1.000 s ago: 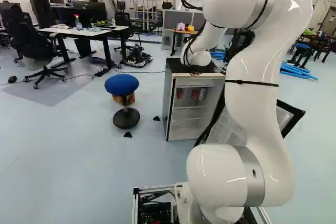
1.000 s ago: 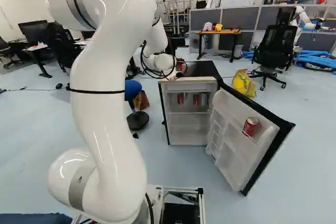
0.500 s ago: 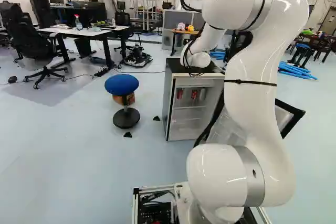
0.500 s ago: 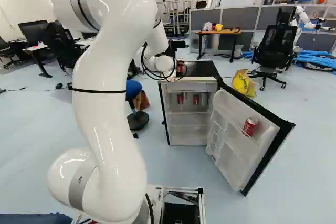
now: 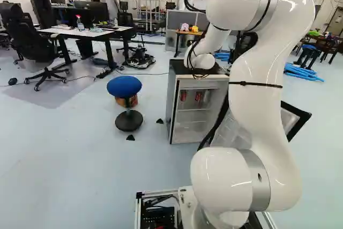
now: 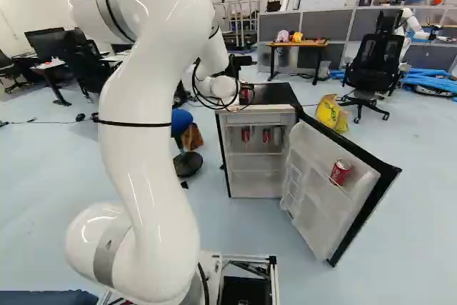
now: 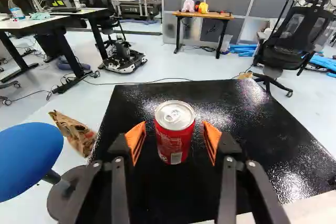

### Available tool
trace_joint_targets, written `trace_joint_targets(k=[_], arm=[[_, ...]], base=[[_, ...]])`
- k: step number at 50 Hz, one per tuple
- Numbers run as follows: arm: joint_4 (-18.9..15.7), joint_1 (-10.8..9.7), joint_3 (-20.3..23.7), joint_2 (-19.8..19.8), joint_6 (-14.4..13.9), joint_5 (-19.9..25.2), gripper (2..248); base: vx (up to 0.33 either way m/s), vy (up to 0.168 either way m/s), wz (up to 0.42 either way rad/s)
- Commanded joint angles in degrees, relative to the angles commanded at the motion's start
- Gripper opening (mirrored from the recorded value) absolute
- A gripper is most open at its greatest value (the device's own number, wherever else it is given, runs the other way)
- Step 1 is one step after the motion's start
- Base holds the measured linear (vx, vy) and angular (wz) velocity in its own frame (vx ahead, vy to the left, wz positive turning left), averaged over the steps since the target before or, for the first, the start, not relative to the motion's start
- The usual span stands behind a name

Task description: Grab a drink from the fridge

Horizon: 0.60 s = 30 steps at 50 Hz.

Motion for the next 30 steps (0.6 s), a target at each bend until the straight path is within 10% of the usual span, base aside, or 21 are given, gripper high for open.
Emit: trace_joint_targets(k=[7, 8, 30], arm=[[0.0, 0.0, 0.0, 0.0, 0.0, 0.0, 192], [0.0, 0.0, 0.0, 0.0, 0.0, 0.0, 229], [0.0, -0.31, 4.25, 3.32, 0.0, 0.0, 247]], base=[[0.0, 0.0, 0.0], [0.0, 0.0, 0.0], [0.0, 0.0, 0.0]])
